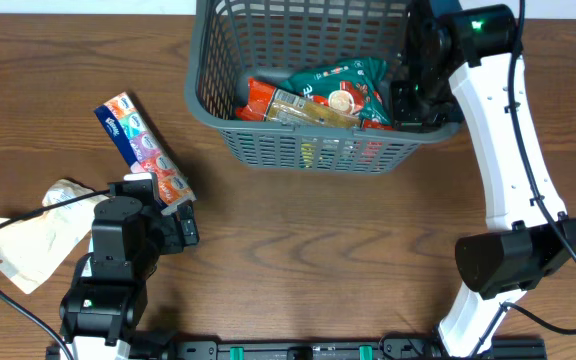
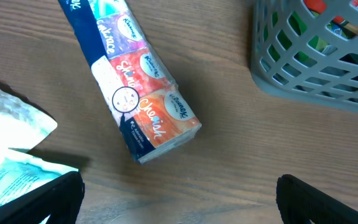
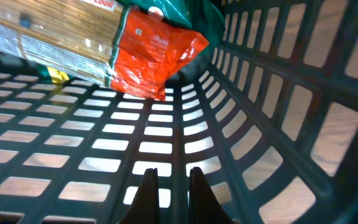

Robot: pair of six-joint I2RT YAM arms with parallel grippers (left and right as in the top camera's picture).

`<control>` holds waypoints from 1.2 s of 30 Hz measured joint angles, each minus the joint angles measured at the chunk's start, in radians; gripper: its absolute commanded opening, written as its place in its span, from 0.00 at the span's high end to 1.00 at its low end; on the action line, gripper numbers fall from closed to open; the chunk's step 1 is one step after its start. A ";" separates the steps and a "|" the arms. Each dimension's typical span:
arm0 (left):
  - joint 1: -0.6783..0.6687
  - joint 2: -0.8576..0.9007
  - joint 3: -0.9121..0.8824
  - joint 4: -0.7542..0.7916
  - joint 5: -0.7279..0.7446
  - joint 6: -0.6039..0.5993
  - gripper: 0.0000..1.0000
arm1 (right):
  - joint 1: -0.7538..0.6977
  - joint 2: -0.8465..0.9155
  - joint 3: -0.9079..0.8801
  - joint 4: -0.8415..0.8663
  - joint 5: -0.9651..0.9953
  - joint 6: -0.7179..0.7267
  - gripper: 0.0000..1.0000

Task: Pack container

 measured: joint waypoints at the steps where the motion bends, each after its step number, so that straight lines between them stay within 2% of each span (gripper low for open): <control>1: 0.000 0.000 0.000 0.000 0.000 0.000 0.02 | 0.001 0.000 -0.003 0.000 0.000 0.000 0.99; 5: 0.000 0.000 0.000 0.000 0.000 0.000 0.01 | 0.001 0.000 -0.003 0.023 0.000 0.000 0.98; 8: 0.000 0.000 0.000 0.000 0.000 0.000 0.02 | -0.005 0.000 -0.004 0.081 0.000 -0.006 0.93; 11: 0.000 0.000 0.000 0.002 0.000 0.000 0.01 | -0.016 0.000 -0.004 0.176 0.001 -0.027 0.78; 16: 0.000 0.000 0.000 0.019 0.000 0.000 0.01 | -0.046 0.000 -0.003 0.346 0.009 -0.091 0.67; 18: 0.000 0.000 0.000 0.027 0.000 0.000 0.01 | -0.055 0.000 0.002 0.387 0.012 -0.114 0.53; 21: 0.000 0.000 0.000 0.040 0.000 0.000 0.01 | -0.066 0.001 0.058 0.406 0.016 -0.172 0.12; 22: 0.000 0.000 0.000 0.041 0.000 0.000 0.01 | -0.068 0.001 0.087 0.404 0.017 -0.190 0.02; 30: 0.000 0.000 0.000 0.041 0.000 0.000 0.01 | -0.074 -0.004 0.433 0.333 0.040 -0.298 0.01; 36: 0.000 0.000 0.000 0.041 0.000 0.000 0.02 | -0.173 -0.037 0.574 0.209 0.173 -0.216 0.01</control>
